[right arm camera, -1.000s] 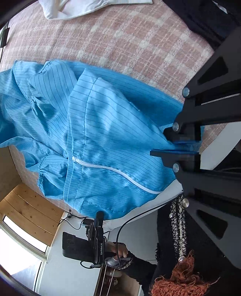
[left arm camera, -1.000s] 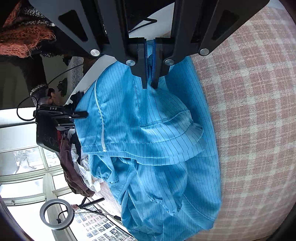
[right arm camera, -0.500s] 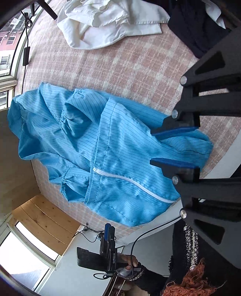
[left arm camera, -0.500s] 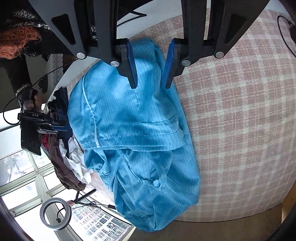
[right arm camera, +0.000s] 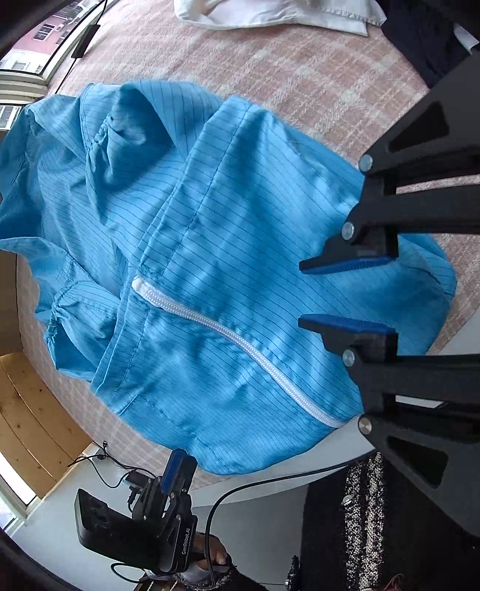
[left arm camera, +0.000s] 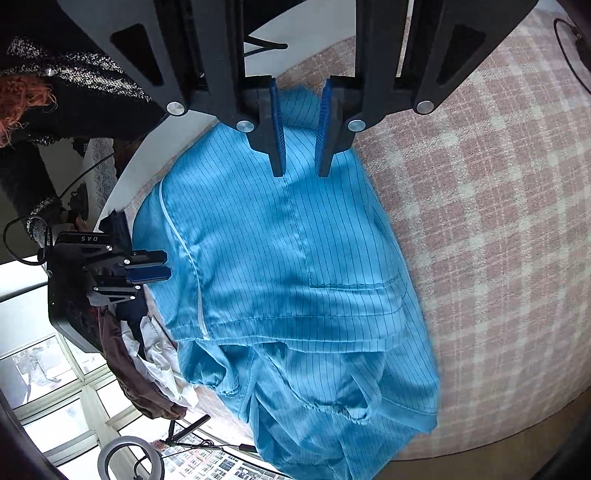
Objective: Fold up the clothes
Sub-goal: 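Grasp the coat side edge with the left gripper and pull it inward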
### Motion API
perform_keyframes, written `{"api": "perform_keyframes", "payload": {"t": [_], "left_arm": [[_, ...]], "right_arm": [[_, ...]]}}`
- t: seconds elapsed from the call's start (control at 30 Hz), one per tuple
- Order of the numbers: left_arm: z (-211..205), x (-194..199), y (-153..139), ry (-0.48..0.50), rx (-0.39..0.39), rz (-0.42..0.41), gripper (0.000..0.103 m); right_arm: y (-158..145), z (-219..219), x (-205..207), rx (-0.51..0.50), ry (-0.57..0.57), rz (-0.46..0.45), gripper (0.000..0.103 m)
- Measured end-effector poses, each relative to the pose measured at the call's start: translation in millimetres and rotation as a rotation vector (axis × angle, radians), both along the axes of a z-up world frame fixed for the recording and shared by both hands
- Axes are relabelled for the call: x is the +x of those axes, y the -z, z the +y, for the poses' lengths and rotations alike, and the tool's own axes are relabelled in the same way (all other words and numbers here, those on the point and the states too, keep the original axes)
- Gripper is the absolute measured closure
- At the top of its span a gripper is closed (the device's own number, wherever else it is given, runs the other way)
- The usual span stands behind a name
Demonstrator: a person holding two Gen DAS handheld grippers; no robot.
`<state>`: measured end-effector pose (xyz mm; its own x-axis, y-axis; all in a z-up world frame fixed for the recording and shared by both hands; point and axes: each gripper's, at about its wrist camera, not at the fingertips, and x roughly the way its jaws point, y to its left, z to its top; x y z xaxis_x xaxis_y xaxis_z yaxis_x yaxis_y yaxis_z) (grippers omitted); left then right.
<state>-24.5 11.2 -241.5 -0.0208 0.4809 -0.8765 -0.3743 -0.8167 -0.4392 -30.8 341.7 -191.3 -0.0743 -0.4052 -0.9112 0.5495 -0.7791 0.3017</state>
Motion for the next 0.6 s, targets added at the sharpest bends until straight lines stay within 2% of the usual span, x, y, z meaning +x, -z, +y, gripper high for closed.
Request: {"api": "perform_keyframes", "payload": {"t": [0.07, 0.17, 0.3, 0.37, 0.43, 0.6], "left_arm": [[-4.9, 6.7, -7.8, 0.014, 0.012, 0.0, 0.084], [0.4, 19.2, -3.5, 0.047, 0.043, -0.03, 0.084], [-8.3, 39.5, 11.8, 0.058, 0.007, -0.034, 0.084], [-20.6, 46.0, 24.1, 0.029, 0.01, -0.051, 0.083], [-28.2, 48.9, 34.6, 0.003, 0.021, -0.064, 0.083], [-18.2, 47.2, 43.5, 0.025, 0.061, -0.042, 0.083]], "right_arm": [[-7.8, 3.7, 7.2, -0.019, 0.009, -0.01, 0.08], [-17.1, 9.3, 18.1, -0.045, 0.026, -0.032, 0.08], [-5.9, 7.1, 31.2, -0.03, 0.048, -0.062, 0.08], [-0.3, 5.3, 36.6, -0.04, 0.05, -0.074, 0.08], [2.6, -4.6, 32.8, -0.048, 0.042, -0.078, 0.08], [-10.3, -54.7, 3.5, -0.062, -0.04, -0.024, 0.08]]}}
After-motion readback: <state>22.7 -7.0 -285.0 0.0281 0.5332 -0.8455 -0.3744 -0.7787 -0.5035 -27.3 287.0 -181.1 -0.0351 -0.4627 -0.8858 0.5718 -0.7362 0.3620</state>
